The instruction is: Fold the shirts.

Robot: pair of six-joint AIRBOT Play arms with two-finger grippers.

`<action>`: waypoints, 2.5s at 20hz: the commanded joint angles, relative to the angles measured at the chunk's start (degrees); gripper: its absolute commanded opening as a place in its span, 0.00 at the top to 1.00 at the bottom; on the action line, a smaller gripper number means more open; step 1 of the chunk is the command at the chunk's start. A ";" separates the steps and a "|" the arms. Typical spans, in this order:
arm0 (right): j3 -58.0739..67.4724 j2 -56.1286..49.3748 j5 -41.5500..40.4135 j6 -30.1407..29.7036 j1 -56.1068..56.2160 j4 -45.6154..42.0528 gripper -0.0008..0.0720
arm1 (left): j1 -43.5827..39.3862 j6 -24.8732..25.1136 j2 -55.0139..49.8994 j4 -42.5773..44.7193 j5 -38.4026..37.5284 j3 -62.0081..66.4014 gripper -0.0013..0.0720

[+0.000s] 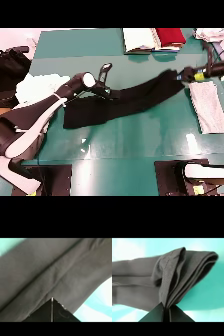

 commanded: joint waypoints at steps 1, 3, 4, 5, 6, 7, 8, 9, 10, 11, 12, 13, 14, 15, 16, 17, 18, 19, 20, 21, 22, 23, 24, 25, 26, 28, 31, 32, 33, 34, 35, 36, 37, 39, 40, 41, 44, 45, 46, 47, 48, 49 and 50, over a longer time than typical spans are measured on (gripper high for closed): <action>7.54 4.83 0.96 3.48 6.01 3.48 0.97 | -1.70 -0.24 -5.46 -0.87 0.24 4.22 0.95; 10.84 5.51 0.98 5.14 10.23 3.48 0.97 | -1.73 -0.20 -6.67 -2.14 0.92 4.28 0.95; 12.33 5.51 1.01 6.16 12.41 3.50 0.97 | -1.73 -0.20 -6.97 -1.88 1.09 4.28 0.95; 13.42 5.51 0.87 6.67 14.16 3.50 0.97 | -1.70 -0.22 -7.21 -1.90 1.31 4.28 0.95; 14.32 5.49 0.74 7.08 16.04 3.48 0.97 | -1.70 -0.24 -7.34 -1.90 1.60 4.31 0.95; 14.91 5.49 0.46 7.65 17.62 3.43 0.97 | -1.70 -0.61 -7.37 -1.86 2.05 4.31 0.95; 15.39 5.49 0.17 8.15 19.06 3.50 0.97 | -1.57 -0.94 -7.34 -1.88 2.43 4.31 0.95; 15.78 5.49 0.04 8.48 20.37 3.45 0.97 | -1.36 -1.68 -7.32 -1.86 2.36 4.42 0.95; 16.09 5.49 -0.13 9.01 21.57 3.48 0.97 | -0.74 -1.77 -6.97 -2.08 1.81 4.63 0.95; 16.20 5.49 -0.26 9.03 22.69 3.54 0.97 | 0.22 -1.73 -6.54 -1.81 -0.02 5.62 0.95; 16.20 5.49 -0.42 9.31 23.98 3.54 0.97 | 1.75 -1.70 -5.57 -0.92 -2.19 6.73 0.95; 16.20 5.40 -0.63 9.62 25.24 3.56 0.97 | 3.41 -1.70 -3.91 0.63 -4.09 7.45 0.95; 16.20 5.27 -0.92 9.64 26.91 4.15 0.97 | 5.51 -1.70 -1.49 2.89 -5.81 7.89 0.95; 16.20 4.96 -1.73 9.66 28.79 4.59 0.97 | 7.74 -1.70 1.29 4.96 -7.26 7.91 0.95; 16.20 4.24 -3.15 9.68 31.47 4.59 0.97 | 10.32 -1.53 4.72 7.37 -8.79 7.91 0.95; 16.20 3.26 -4.87 9.70 34.56 4.59 0.97 | 12.83 -1.49 8.09 9.55 -10.03 7.91 0.95; 16.20 1.79 -7.43 9.68 38.51 4.66 0.97 | 15.45 -1.49 11.89 12.09 -10.93 7.91 0.95; 16.20 -0.07 -10.67 9.68 43.17 4.68 0.97 | 17.79 -1.49 15.43 14.19 -11.45 7.91 0.95; 16.20 -2.23 -14.05 9.49 47.74 5.68 0.97 | 20.15 -1.49 19.10 16.33 -11.69 7.91 0.95; 16.22 -4.63 -18.10 9.16 52.19 8.00 0.96 | 22.12 -1.49 22.21 17.86 -11.72 7.91 0.95; 16.44 -7.32 -22.84 6.80 56.68 10.97 0.93 | 23.85 -1.49 25.16 19.32 -11.78 7.91 0.95; 17.68 -10.14 -26.64 4.76 60.39 12.20 0.63 | 25.07 -1.51 27.47 20.35 -11.82 7.91 0.95; 19.96 -12.55 -27.69 4.76 62.66 11.87 0.42 | 25.83 -1.51 29.44 21.33 -11.85 7.91 0.95; 22.58 -14.51 -26.99 4.76 63.71 11.56 0.40 | 25.83 -1.51 30.88 22.95 -11.82 7.91 0.95; 24.50 -15.47 -25.79 4.83 63.76 10.05 0.40 | 25.81 -1.51 31.76 23.26 -11.98 7.93 0.95; 25.31 -14.73 -21.51 5.55 61.29 2.84 0.40 | 25.81 -1.51 32.22 22.62 -12.83 7.91 0.95; 18.36 -10.58 -16.98 7.87 53.83 -5.38 0.40 | 24.92 -1.46 31.89 22.14 -13.20 7.89 0.95; 14.73 -9.14 -16.20 8.46 50.58 -7.06 0.40 | 24.13 -1.42 31.78 22.12 -12.79 7.89 0.95; 10.64 -7.80 -15.65 9.49 46.71 -9.05 0.40 | 23.06 -1.01 31.63 22.14 -12.37 7.89 0.95; 6.91 -6.97 -15.32 10.36 42.99 -10.27 0.39 | 21.94 -1.01 31.52 22.14 -12.00 7.89 0.95; 3.56 -6.88 -15.04 10.54 38.86 -10.54 0.31 | 20.76 -1.01 31.50 22.14 -11.61 7.89 0.95; 1.14 -7.58 -14.73 10.54 35.36 -10.43 0.20 | 19.67 -1.01 31.50 22.14 -11.02 7.78 0.95; -0.79 -9.07 -14.08 10.51 32.28 -9.99 0.19 | 18.56 -1.01 31.50 22.14 -10.03 7.58 0.95; -2.49 -13.35 -11.78 10.49 28.11 -5.46 0.19 | 16.96 -1.01 31.47 22.16 -8.50 7.19 0.95; -2.29 -15.65 -10.64 10.47 27.19 -2.89 0.19 | 16.48 -1.03 31.47 22.16 -7.80 7.06 0.95; -1.51 -17.99 -10.10 10.47 26.95 -0.79 0.19 | 16.17 -1.01 31.43 22.18 -7.45 7.04 0.95; 3.19 -23.91 -9.81 10.47 29.57 1.81 0.20 | 16.17 -1.01 31.43 22.18 -7.32 6.93 0.95; 4.90 -25.59 -9.62 10.47 31.17 2.29 0.20 | 16.17 -1.01 31.43 22.16 -7.34 6.93 0.95; 6.49 -27.34 -9.25 10.47 32.59 3.65 0.20 | 16.17 -1.03 31.43 22.16 -7.45 6.93 0.95; 8.20 -29.29 -8.70 10.45 34.16 5.66 0.20 | 16.17 -1.05 31.43 22.16 -7.54 6.93 0.95; 9.66 -31.15 -8.39 10.43 35.65 7.76 0.29 | 16.17 -1.05 31.43 22.16 -7.63 6.93 0.95; 11.10 -32.68 -8.50 10.27 36.96 9.20 0.43 | 16.17 -1.07 31.43 22.14 -7.85 6.93 0.95; 12.79 -34.07 -8.70 9.01 38.23 10.32 0.63 | 16.17 -1.07 31.43 22.05 -8.17 6.93 0.95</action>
